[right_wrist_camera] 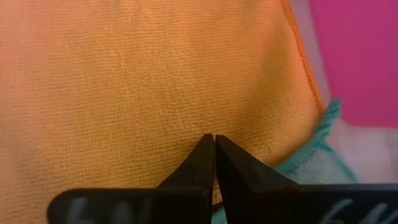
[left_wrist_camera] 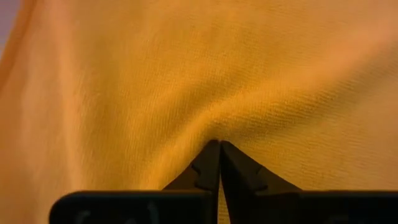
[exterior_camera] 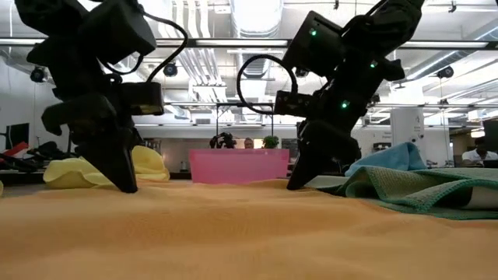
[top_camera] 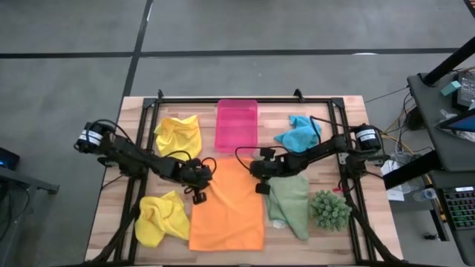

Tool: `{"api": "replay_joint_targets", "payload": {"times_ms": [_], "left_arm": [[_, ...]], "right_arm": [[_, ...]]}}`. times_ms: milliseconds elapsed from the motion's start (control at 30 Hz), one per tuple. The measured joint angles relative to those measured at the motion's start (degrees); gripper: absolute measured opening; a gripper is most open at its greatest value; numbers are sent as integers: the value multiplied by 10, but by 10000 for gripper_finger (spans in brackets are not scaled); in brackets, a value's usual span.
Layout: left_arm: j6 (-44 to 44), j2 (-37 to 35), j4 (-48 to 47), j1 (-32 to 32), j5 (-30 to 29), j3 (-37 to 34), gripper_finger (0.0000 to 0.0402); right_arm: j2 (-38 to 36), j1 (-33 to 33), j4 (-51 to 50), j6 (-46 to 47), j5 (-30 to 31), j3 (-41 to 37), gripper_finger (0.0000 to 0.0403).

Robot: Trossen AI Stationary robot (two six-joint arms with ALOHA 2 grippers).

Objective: Fold microfiber towels
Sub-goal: Fold the orange towel

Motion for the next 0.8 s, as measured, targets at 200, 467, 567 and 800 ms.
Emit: {"api": "replay_joint_targets", "payload": {"times_ms": [200, 467, 567, 800], "left_arm": [[9, -34, -52, 12, -10, -7, 0], [-19, -101, -47, 11, 47, -6, 0], [-51, -133, -44, 6, 90, -2, 0], [-138, -173, -27, -82, 96, 4, 0]], "right_arm": [[0, -2, -4, -13, 1, 4, 9], [-11, 10, -23, -23, -2, 31, 9], [-23, 26, -30, -19, -2, 39, 9], [-43, 105, -19, 21, -2, 42, 9]]}}
